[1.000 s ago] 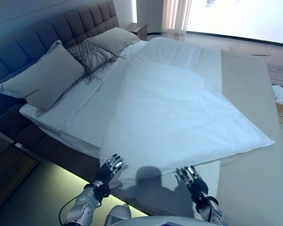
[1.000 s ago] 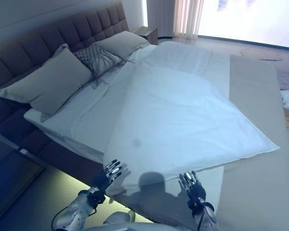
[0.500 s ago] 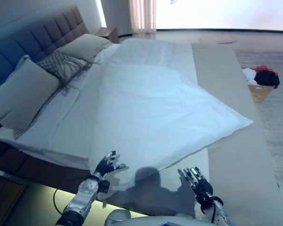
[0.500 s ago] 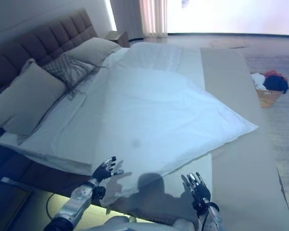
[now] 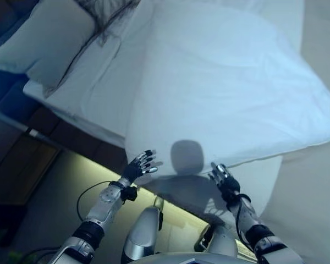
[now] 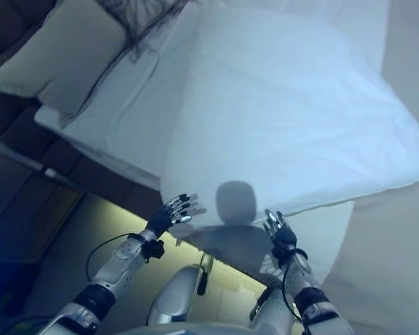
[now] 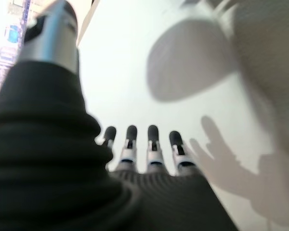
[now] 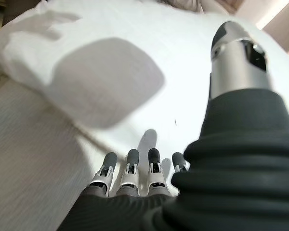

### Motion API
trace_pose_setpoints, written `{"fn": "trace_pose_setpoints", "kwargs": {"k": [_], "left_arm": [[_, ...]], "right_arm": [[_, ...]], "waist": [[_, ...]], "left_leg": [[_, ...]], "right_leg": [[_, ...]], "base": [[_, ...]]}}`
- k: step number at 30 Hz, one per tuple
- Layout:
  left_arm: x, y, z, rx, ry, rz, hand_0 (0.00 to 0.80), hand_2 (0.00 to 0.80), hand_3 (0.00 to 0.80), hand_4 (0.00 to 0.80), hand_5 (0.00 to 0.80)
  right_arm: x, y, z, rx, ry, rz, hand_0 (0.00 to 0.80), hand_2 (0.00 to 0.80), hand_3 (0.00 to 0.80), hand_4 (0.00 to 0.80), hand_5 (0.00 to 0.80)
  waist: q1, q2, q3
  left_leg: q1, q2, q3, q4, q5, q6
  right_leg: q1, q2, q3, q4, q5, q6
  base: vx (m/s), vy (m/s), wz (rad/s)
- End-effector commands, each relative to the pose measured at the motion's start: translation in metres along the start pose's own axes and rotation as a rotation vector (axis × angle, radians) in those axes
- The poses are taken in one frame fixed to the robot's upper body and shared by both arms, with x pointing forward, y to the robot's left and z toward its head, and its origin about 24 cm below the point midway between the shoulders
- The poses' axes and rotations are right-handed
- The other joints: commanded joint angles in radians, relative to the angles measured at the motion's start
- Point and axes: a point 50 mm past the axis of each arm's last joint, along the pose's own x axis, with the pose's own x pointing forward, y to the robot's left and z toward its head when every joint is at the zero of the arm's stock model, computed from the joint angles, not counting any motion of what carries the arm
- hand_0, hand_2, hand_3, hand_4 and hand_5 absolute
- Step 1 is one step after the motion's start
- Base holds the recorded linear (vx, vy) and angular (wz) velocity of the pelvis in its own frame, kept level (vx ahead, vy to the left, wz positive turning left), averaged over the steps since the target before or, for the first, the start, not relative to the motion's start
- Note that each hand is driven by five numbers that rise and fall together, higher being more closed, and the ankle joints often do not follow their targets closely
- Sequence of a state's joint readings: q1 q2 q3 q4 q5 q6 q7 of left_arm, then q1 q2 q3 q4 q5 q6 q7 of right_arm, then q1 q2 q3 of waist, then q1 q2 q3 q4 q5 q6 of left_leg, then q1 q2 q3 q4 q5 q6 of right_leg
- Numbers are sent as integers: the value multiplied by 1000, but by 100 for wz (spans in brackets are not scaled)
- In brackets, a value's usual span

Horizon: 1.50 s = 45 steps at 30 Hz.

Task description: Make the bed neatly

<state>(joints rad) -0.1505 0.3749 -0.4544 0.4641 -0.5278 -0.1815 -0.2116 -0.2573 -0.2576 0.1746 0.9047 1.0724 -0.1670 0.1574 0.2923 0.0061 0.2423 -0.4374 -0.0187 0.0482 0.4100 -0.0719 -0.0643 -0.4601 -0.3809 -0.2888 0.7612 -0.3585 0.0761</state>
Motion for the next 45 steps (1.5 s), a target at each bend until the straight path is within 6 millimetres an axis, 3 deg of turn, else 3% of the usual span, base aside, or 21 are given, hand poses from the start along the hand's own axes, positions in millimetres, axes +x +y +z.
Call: {"fn": "trace_pose_setpoints", "kwargs": {"k": [1,6,14,19,23,27,36,45], "left_arm": [[8,-16,36,-36,-180,-83,0,0,0,0,0],[7,-18,32,-39,-167,-86,0,0,0,0,0],[9,-18,34,-33,-155,-64,0,0,0,0,0],[9,-15,31,-51,-147,-11,0,0,0,0,0],[4,-11,26,-67,-140,41,0,0,0,0,0],[5,-7,27,-78,-139,71,0,0,0,0,0],[10,-8,29,-98,-155,76,0,0,0,0,0],[14,-12,33,-107,-150,35,0,0,0,0,0]], "right_arm": [[5,5,28,42,-143,20,0,0,0,0,0],[6,-1,44,57,-187,17,0,0,0,0,0],[7,2,57,144,-236,58,0,0,0,0,0],[3,-1,52,221,-235,22,0,0,0,0,0],[-5,-14,43,249,-229,-21,0,0,0,0,0],[-7,-24,46,264,-248,-69,0,0,0,0,0],[-5,-35,70,249,-283,-103,0,0,0,0,0],[2,-34,109,260,-330,-77,0,0,0,0,0]], "waist": [[44,26,26],[39,41,41],[16,43,70],[-11,50,78],[-33,56,83],[-47,64,89],[-66,81,113],[-60,91,128]], "left_leg": [[-102,-39,-9,158,-68,98],[-190,-63,-8,281,-110,122],[-225,-71,-11,326,-108,129],[-229,-63,-2,340,-104,135],[-224,-53,7,344,-100,139],[-227,-47,14,352,-99,139],[-235,-39,17,356,-93,134],[-250,-40,17,385,-99,131]], "right_leg": [[-44,-32,37,-83,322,65],[-161,-31,83,58,326,65],[-203,-16,98,84,348,72],[-216,-7,122,102,351,72],[-220,-1,135,118,343,71],[-222,1,142,128,335,67],[-227,11,146,133,300,52],[-239,1,141,157,285,44]], "base": [[-81,61,30],[-38,5,16],[-13,-41,3],[10,7,-3],[34,20,1],[22,20,-15],[13,11,-7],[10,4,0]]}}
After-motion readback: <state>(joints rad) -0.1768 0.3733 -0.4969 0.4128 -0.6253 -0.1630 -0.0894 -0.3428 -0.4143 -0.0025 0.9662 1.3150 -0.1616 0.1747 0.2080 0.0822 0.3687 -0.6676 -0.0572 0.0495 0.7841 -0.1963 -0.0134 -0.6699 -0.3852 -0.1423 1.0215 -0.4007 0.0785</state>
